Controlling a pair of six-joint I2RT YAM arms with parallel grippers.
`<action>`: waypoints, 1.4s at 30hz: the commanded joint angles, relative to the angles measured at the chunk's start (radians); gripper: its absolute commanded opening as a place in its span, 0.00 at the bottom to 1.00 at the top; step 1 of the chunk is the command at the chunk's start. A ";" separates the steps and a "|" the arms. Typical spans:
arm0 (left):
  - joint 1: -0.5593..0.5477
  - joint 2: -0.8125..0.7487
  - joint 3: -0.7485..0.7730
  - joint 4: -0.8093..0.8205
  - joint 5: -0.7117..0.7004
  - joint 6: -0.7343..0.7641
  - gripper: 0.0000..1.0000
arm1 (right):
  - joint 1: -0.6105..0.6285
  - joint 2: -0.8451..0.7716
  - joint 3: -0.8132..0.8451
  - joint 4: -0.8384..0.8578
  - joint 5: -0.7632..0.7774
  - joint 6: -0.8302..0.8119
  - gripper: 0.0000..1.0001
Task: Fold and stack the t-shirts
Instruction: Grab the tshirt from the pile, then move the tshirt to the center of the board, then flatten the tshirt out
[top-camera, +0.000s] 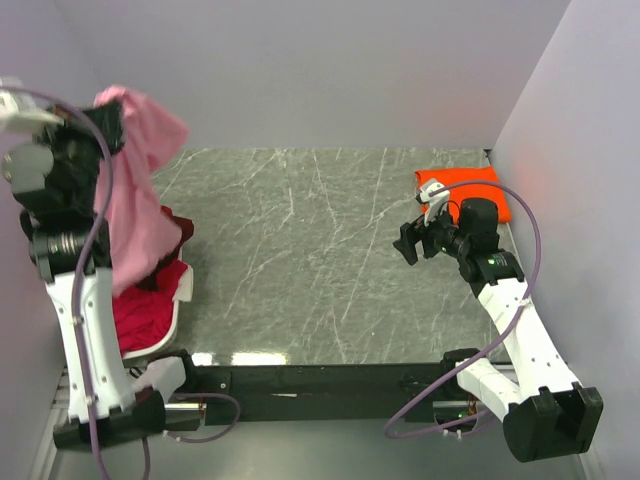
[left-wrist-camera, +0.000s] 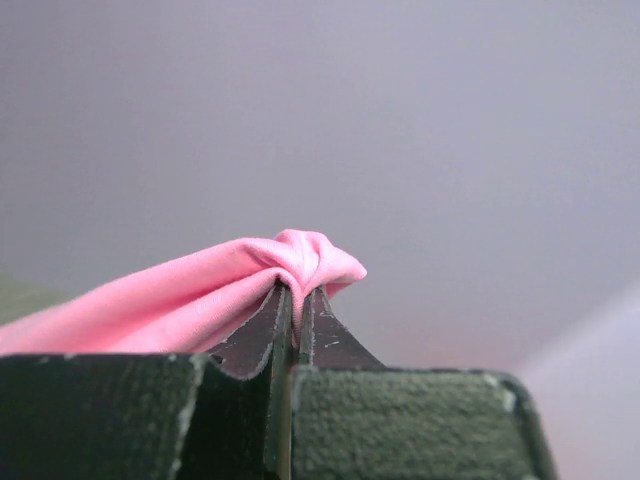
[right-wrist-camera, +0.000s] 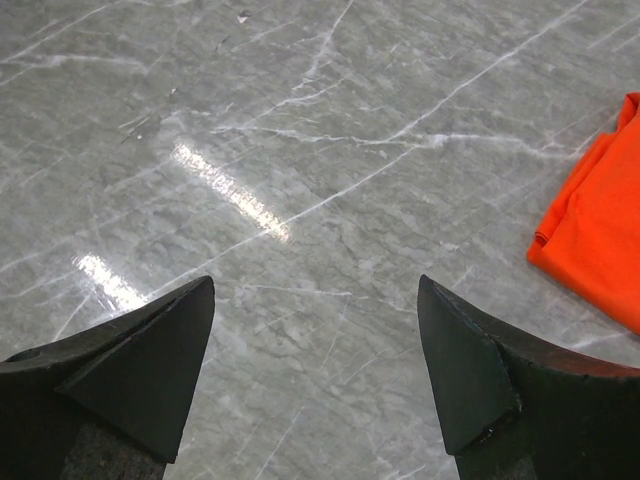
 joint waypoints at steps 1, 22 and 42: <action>-0.008 0.094 0.197 0.299 0.425 -0.118 0.00 | 0.006 -0.028 0.021 0.013 0.014 -0.005 0.88; -0.529 0.257 -0.093 0.457 0.452 -0.212 0.00 | -0.022 -0.060 0.012 0.027 0.081 -0.025 0.89; -0.627 0.343 -0.186 -0.174 0.284 0.576 0.76 | 0.016 0.104 -0.008 -0.473 -0.484 -0.792 0.91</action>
